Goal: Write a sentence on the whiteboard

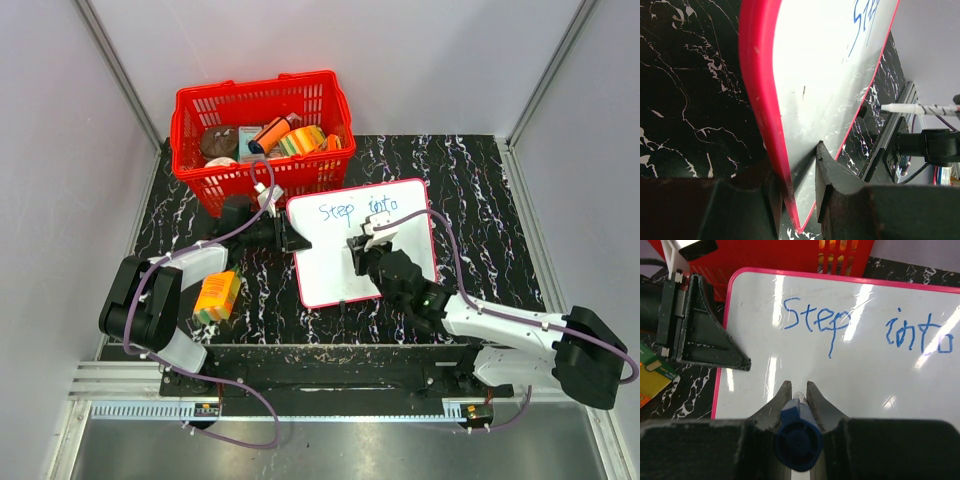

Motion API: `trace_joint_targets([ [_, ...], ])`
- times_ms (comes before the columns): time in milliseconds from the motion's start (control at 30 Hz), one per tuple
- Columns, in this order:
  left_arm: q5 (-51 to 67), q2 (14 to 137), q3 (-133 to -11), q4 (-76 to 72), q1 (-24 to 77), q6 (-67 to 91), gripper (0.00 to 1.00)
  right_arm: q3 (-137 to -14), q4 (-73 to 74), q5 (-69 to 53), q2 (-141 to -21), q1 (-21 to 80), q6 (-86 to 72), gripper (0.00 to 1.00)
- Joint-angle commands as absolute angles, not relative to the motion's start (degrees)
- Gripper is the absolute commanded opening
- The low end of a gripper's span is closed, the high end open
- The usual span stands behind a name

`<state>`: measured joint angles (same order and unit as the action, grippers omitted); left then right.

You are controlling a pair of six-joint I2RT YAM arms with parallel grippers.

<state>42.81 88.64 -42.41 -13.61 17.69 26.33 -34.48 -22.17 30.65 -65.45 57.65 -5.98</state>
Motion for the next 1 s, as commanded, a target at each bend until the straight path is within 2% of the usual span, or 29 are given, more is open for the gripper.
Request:
trace_joint_targets([
  [0, 28.7, 91.8, -41.6, -8.3, 19.0, 16.5, 0.00, -35.9, -30.1, 36.9, -66.4, 58.1, -4.2, 0.00],
  [967, 29.4, 91.7, -41.5, -8.5, 19.0, 16.5, 0.00, -38.8, -30.0, 37.7, -75.2, 58.1, -5.4, 0.00],
])
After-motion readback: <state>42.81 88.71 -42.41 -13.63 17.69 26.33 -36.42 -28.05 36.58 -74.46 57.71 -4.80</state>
